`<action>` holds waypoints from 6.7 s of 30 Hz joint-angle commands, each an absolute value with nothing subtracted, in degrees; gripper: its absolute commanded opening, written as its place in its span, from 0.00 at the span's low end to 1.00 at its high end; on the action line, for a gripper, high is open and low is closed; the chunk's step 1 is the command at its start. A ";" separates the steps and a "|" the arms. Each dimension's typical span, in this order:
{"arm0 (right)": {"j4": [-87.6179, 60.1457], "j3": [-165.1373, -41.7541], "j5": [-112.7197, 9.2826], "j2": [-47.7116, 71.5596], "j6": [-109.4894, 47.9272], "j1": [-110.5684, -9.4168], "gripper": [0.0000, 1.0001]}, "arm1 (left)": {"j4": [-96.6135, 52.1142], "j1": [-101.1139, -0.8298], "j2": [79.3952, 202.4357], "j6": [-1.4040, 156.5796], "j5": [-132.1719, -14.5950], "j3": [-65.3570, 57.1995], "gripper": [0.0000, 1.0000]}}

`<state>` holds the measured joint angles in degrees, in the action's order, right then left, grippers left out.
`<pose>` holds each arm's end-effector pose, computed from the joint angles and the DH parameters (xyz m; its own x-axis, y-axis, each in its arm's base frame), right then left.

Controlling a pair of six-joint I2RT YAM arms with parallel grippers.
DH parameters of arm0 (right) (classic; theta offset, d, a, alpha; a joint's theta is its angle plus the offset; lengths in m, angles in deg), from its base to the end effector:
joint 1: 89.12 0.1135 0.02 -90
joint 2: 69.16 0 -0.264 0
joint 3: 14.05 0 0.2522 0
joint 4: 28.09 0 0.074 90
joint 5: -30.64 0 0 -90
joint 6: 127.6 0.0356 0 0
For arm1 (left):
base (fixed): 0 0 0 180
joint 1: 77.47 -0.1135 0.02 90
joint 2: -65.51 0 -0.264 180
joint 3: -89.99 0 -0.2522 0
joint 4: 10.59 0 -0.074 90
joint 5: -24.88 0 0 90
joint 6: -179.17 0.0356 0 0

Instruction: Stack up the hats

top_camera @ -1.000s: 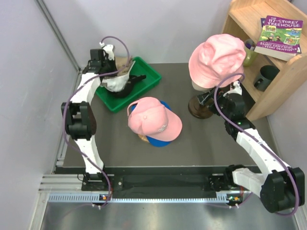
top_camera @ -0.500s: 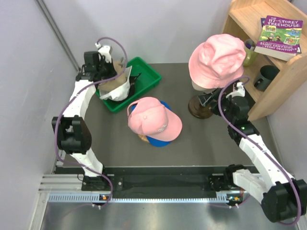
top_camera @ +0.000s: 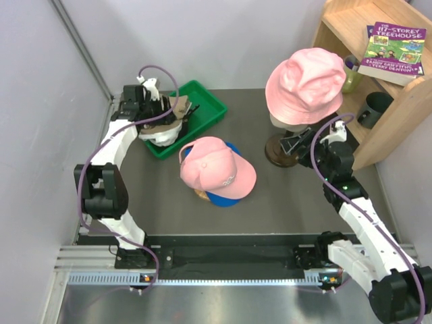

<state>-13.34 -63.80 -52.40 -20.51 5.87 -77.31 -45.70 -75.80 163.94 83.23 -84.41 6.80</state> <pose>0.1988 0.0460 0.2907 -0.3867 0.6168 -0.6856 -0.0722 0.7209 0.6893 0.3965 -0.0233 0.3032 -0.6248 -0.0795 -0.7767 0.2287 0.9325 -0.2794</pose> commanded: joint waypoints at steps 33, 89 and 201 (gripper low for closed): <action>-13.89 -64.55 -51.10 -19.32 5.03 -78.93 0.93 | -43.25 -72.64 175.82 85.57 -82.44 20.87 0.20; -11.08 -64.02 -53.03 -26.97 4.24 -79.01 0.91 | -20.05 -69.56 171.51 82.74 -73.31 25.00 0.00; -13.98 -61.91 -50.84 -23.63 6.70 -75.76 0.90 | -41.68 -77.03 148.13 77.75 -60.89 2.77 0.77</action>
<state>-11.50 -61.05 -51.65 -23.97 6.61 -76.72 -41.72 -73.96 147.75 81.27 -59.63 3.41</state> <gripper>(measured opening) 0.902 0.756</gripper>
